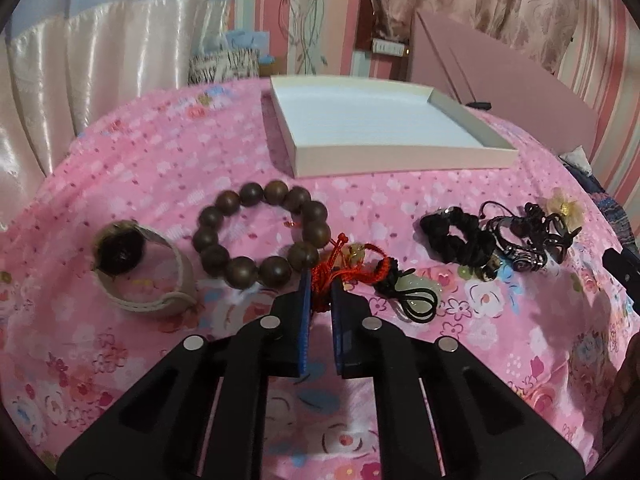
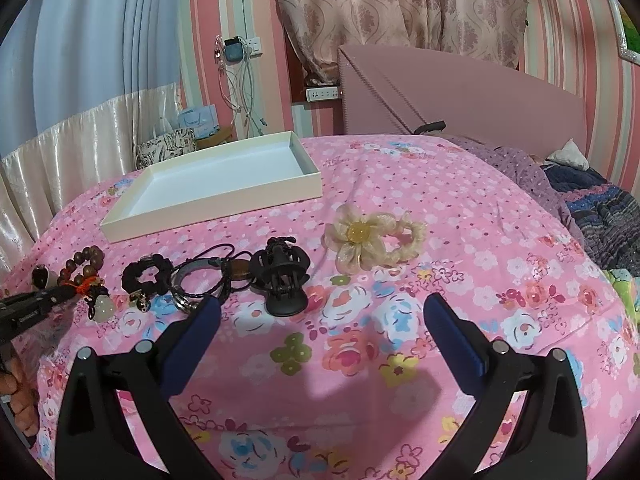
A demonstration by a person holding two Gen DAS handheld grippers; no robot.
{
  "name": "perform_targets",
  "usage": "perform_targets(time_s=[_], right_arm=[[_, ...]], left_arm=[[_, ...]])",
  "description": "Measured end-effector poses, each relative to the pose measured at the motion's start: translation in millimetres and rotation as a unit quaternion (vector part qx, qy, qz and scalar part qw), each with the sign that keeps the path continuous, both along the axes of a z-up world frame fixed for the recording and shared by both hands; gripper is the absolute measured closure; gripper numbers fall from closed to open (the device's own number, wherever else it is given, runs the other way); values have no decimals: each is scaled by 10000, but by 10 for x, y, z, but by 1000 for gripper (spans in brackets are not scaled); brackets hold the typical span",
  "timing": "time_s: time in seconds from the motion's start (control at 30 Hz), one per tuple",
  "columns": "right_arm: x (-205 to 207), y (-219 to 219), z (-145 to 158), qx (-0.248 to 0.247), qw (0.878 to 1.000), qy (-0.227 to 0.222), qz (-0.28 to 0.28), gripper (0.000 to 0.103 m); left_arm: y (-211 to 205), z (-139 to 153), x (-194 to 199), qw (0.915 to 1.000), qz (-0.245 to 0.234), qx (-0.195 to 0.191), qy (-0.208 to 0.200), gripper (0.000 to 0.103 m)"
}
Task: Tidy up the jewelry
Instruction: 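Close the right tool on the black claw clip while the left tool lifts the red tassel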
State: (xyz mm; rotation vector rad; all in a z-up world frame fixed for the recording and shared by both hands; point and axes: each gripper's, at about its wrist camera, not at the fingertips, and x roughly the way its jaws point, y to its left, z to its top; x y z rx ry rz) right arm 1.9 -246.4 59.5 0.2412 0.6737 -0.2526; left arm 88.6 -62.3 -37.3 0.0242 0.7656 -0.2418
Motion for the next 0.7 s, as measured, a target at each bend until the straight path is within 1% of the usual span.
perform_targets(time_s=[0.13,0.3,0.37,0.4,0.47,0.53,0.6,0.63,0.67,0.7], right_arm=[[40,7,-15,2,10000,40,67,2],[246,18,-35,8,9997,145,215,3],[387,16,-68,23,9992,270,308,14],[446,15,-91,14,9989,347,330,17],[575,6,-164,42,9977,576,361,27],[663,-29,-234,171,9959,787,410,30],[711,-54,-281,334,9944,880,471,39],[729,-54,-297,439,9934,886,578,51],[738,-38,-307,502,9923,891,694,60],[730,-19,-310,472,9923,899,704,60]], left_arm=[[83,45,-58,9999,41,-98,-84,96],[158,109,-46,9997,98,-173,-166,96],[173,128,-50,9996,92,-178,-190,96],[173,133,-48,9996,80,-188,-189,96],[169,138,-43,9996,70,-186,-204,96],[163,130,-41,9996,52,-169,-204,96],[157,121,-34,9997,53,-162,-195,96],[163,116,-35,9997,54,-174,-186,96],[166,117,-36,9997,56,-183,-180,96],[178,122,-47,9996,53,-192,-178,96]])
